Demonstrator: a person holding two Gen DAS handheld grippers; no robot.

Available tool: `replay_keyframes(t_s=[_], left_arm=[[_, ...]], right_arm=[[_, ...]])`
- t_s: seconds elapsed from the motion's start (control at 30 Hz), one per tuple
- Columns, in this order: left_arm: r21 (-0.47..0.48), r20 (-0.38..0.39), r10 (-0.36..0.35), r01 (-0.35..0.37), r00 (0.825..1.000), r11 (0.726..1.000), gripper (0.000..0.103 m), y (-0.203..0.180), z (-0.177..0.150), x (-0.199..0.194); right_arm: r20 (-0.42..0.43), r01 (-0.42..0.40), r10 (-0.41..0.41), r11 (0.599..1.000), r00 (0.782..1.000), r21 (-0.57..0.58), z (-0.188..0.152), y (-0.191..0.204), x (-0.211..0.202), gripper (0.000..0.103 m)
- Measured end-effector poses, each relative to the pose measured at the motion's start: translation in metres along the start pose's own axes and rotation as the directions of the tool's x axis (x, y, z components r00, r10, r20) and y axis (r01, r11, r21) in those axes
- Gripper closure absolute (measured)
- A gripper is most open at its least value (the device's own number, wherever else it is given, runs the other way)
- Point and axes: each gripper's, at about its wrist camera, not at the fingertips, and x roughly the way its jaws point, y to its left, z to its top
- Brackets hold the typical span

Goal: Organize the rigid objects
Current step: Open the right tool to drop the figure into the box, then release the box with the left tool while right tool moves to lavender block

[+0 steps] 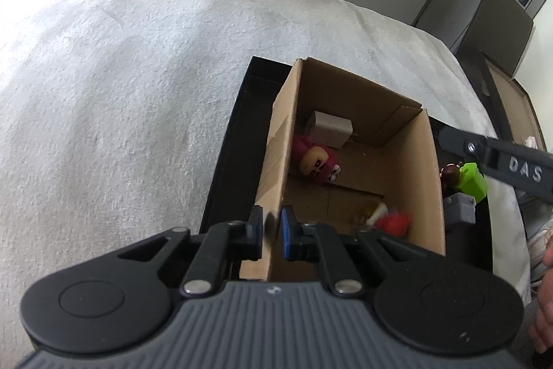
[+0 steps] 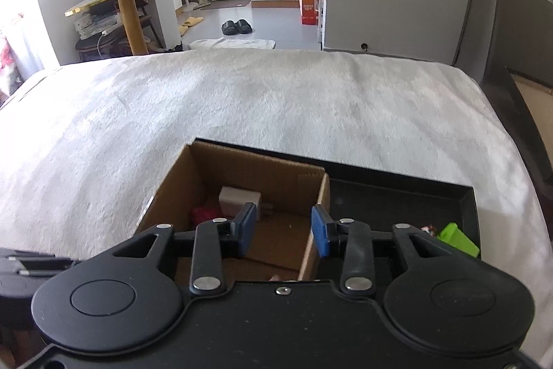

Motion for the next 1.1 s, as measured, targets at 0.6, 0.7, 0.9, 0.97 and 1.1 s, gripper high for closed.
replay_keyframes(t_s=[0.6, 0.7, 0.9, 0.97, 1.1], left_arm=[[0.040, 0.027, 0.066, -0.067, 0.997, 0.997, 0.091, -0.011, -0.005, -0.013], [0.035, 0.023, 0.074, -0.075, 0.997, 0.997, 0.090, -0.012, -0.003, -0.014], [0.032, 0.044, 0.106, -0.107, 0.993, 0.994, 0.077, -0.017, -0.003, -0.023], [0.036, 0.058, 0.117, -0.119, 0.991, 0.992, 0.068, -0.021, -0.002, -0.026], [0.040, 0.077, 0.140, -0.143, 0.987, 0.989, 0.053, -0.027, -0.001, -0.033]], right_arm=[[-0.018, 0.019, -0.017, 0.995, 1.000, 0.097, -0.028, -0.046, -0.025, 0.052], [-0.013, 0.021, -0.020, 0.994, 1.000, 0.111, -0.032, -0.052, -0.029, 0.043], [0.007, 0.027, -0.028, 0.990, 1.000, 0.137, -0.041, -0.070, -0.037, 0.029], [0.009, 0.030, -0.032, 0.990, 0.999, 0.140, -0.045, -0.075, -0.039, 0.029], [0.016, 0.022, -0.025, 0.987, 1.000, 0.161, -0.053, -0.088, -0.041, 0.029]])
